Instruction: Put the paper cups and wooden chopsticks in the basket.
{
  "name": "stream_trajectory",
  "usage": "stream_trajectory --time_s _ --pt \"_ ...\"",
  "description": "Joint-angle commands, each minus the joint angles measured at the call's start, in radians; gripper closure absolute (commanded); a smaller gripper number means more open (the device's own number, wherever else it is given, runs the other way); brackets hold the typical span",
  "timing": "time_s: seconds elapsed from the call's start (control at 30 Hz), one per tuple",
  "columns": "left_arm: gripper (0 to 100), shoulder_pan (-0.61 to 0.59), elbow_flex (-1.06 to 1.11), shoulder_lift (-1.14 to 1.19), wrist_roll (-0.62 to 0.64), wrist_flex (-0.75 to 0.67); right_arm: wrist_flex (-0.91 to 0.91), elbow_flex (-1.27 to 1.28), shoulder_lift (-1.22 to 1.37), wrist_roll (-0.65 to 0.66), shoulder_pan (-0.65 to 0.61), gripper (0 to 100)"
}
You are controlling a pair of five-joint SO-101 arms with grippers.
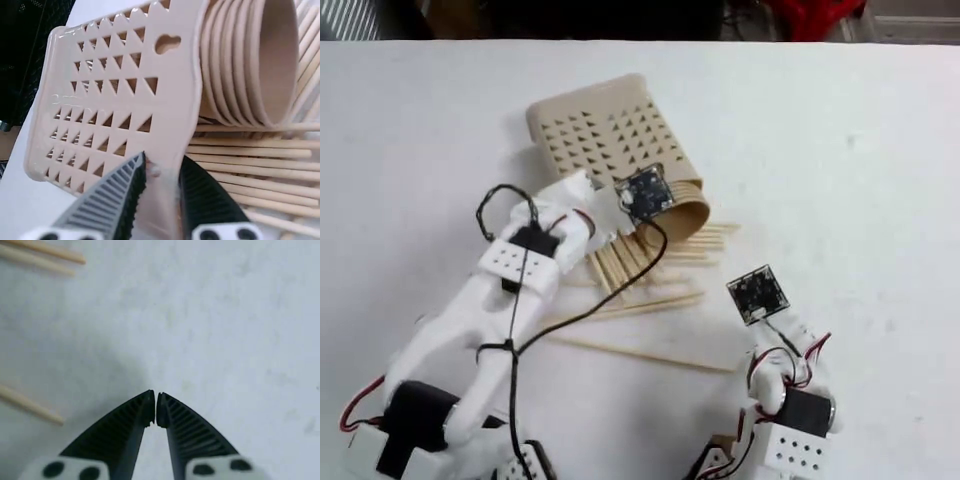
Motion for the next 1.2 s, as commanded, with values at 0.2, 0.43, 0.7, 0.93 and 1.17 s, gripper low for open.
stream_trajectory --time_s 0.2,0.43,0.7,0.93,1.17 --pt "90 -0.031 0.002 -0.007 0.04 -0.037 0.004 -0.005 -0.01 -0.008 -0.002 97.4" --pt "98 -0.036 -0.009 -0.01 0.048 -0.074 0.004 -0.005 -0.01 -0.006 -0.002 97.4" --pt "98 -0.041 -0.288 -0.008 0.141 0.212 0.004 -0.005 -0.01 -0.006 -0.002 97.4" --pt "98 -0.036 -0.637 0.001 0.19 0.56 0.004 -0.005 -0.01 -0.006 -0.002 97.4" --pt "98 -0.044 -0.93 0.058 0.347 0.852 0.004 -0.005 -0.01 -0.006 -0.002 97.4"
